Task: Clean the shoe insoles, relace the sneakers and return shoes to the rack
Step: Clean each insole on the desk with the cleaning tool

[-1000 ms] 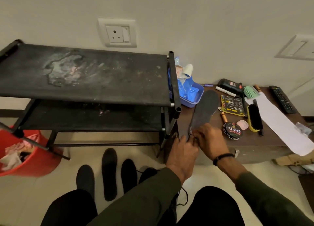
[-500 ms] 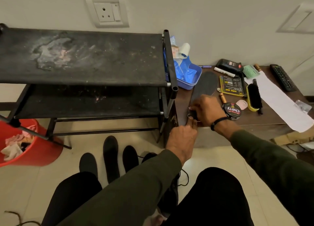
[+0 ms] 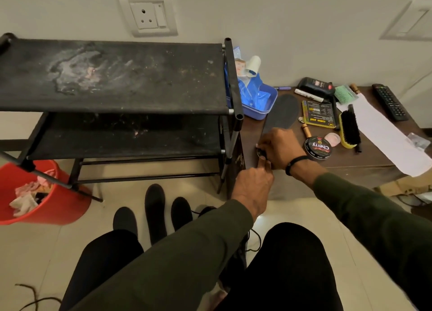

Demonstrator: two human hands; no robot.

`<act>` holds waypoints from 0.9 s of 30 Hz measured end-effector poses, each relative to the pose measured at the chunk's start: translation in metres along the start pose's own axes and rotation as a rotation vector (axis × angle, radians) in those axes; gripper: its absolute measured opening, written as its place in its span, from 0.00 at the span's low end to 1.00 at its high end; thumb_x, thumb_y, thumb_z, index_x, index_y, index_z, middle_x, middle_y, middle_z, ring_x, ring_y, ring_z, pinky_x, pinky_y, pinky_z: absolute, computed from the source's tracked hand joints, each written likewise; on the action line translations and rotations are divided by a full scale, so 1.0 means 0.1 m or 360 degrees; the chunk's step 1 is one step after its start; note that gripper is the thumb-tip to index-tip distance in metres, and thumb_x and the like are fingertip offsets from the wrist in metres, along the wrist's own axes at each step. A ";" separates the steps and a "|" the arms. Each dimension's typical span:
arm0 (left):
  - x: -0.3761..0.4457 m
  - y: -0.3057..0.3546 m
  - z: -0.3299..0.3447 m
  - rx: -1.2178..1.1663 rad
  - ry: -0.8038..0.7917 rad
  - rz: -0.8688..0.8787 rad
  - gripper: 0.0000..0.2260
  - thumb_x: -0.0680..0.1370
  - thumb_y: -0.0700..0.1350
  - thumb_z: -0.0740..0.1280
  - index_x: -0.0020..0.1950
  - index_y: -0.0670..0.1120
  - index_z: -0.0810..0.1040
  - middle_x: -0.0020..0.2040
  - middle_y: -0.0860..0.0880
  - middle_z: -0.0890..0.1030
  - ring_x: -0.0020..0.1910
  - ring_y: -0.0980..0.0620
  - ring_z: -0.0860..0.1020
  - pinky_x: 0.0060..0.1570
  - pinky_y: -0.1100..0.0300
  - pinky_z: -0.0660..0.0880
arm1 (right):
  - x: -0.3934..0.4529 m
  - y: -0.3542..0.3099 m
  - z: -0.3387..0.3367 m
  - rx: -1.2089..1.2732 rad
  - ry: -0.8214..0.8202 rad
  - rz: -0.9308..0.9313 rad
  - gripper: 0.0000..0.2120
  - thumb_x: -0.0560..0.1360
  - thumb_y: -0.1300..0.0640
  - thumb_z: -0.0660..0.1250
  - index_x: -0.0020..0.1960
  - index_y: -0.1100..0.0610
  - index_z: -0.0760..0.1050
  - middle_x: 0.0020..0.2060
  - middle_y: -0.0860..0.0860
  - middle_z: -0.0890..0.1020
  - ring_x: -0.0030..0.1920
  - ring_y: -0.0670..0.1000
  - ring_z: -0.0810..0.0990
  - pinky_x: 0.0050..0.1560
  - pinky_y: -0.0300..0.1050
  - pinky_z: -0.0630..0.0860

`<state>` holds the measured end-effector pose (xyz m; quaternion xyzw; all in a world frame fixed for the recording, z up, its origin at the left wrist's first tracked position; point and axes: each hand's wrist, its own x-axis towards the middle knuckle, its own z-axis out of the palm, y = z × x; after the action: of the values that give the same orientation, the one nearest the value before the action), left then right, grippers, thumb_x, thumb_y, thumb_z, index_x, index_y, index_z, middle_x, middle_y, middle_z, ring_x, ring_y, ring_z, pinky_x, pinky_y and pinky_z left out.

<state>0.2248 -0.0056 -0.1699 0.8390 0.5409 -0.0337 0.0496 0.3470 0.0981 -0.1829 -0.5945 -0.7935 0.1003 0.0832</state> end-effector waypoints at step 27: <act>0.08 0.02 0.19 -0.0101 0.0026 -0.0029 0.33 0.75 0.43 0.75 0.76 0.43 0.64 0.69 0.45 0.71 0.46 0.46 0.81 0.34 0.55 0.71 | 0.07 0.08 0.09 0.0066 0.0016 0.0155 0.04 0.77 0.60 0.69 0.48 0.57 0.83 0.44 0.53 0.81 0.44 0.52 0.79 0.42 0.43 0.74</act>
<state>0.2299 -0.0011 -0.1895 0.8322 0.5497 -0.0102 0.0715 0.3500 0.1060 -0.1931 -0.6311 -0.7609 0.1176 0.0945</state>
